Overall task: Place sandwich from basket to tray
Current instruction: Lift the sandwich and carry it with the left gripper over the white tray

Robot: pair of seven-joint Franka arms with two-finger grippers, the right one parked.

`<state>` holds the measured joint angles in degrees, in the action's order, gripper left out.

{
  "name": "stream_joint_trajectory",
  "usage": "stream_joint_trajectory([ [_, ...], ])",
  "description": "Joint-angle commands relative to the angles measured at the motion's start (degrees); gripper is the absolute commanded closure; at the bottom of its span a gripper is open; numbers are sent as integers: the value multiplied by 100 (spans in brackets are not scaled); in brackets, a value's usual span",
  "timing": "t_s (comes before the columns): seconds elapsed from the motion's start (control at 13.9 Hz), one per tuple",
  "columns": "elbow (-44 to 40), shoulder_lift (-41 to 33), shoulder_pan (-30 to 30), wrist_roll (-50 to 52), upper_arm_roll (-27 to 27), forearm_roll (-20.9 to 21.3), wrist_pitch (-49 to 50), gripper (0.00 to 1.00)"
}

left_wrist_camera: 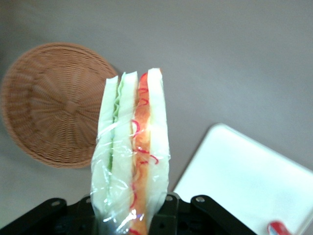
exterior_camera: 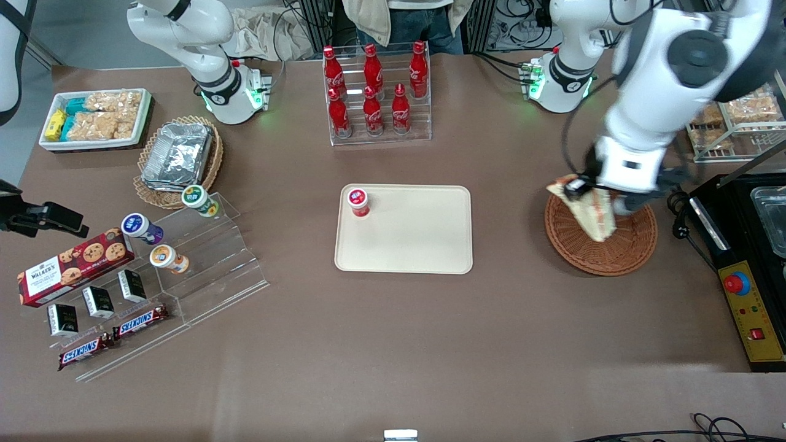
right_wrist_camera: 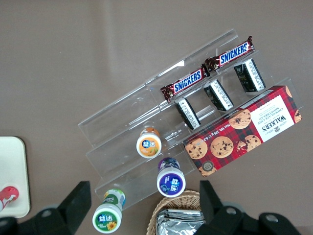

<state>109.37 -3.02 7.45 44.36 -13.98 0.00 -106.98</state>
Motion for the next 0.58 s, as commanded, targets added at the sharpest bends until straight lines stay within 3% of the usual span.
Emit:
stream_joint_trajectory([
  [0.0,-433,651,29,-523,-708,-114,107,100],
  [0.22,-451,1494,46,-709,-1394,9,-190,100],
  [0.36,-346,1996,230,-701,-1502,79,-612,100],
  [0.51,-84,2418,441,-465,-1493,403,-1278,100],
])
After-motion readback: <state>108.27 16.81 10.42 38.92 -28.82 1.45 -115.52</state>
